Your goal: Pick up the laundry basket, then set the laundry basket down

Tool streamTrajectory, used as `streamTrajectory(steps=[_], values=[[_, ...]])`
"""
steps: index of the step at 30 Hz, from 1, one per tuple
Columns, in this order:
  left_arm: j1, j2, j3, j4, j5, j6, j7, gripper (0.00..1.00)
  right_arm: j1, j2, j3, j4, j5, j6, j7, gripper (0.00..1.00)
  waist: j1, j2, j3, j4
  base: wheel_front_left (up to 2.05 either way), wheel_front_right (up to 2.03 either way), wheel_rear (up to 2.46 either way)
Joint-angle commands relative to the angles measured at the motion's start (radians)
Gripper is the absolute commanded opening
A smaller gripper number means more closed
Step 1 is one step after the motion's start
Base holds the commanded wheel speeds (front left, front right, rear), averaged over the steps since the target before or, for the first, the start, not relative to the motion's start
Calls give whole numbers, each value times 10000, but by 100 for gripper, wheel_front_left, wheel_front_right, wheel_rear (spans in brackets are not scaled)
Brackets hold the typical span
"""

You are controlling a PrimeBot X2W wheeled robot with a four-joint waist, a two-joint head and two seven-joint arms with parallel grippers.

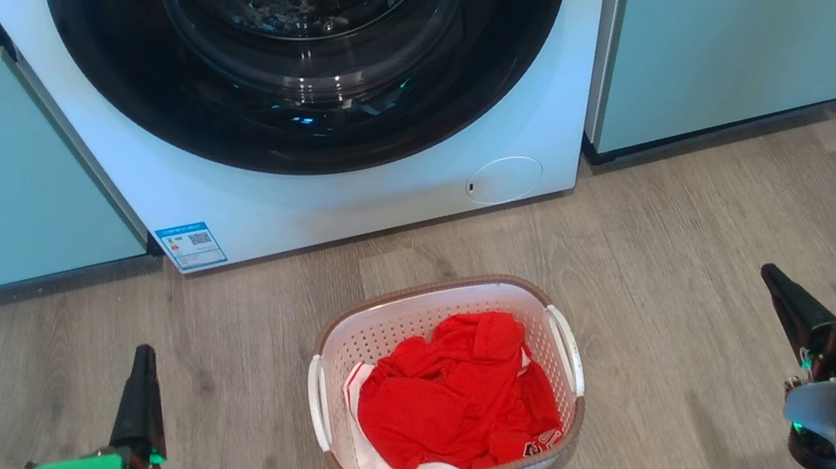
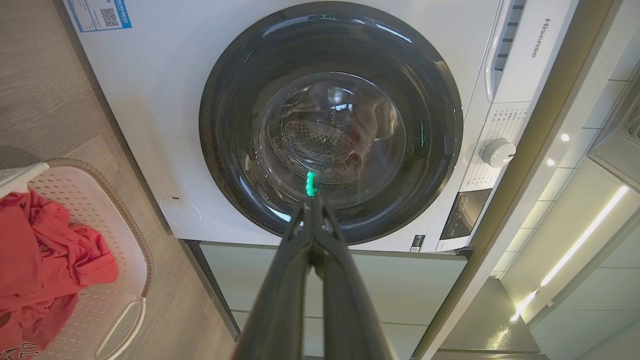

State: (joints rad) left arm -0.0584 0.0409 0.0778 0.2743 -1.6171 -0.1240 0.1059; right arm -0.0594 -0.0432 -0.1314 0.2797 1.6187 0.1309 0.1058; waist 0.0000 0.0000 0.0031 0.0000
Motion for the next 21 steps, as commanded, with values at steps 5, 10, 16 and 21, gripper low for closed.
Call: streamTrajectory(steps=[5,10,16,21], values=[[-495,93,359,-294,84,-67,72,0,-485,-70,177,-349,-100,-2,74,0,0,0,0,0,0,0,0],[-495,93,359,-294,84,-67,72,0,-485,-70,177,-349,-100,-2,74,0,0,0,0,0,0,0,0],[-495,93,359,-294,84,-67,72,0,-485,-70,177,-349,-100,-2,74,0,0,0,0,0,0,0,0],[286,-92,-44,521,2,11,-16,100,254,74,61,539,-2,0,-14,100,0,0,1,0,0,0,0]])
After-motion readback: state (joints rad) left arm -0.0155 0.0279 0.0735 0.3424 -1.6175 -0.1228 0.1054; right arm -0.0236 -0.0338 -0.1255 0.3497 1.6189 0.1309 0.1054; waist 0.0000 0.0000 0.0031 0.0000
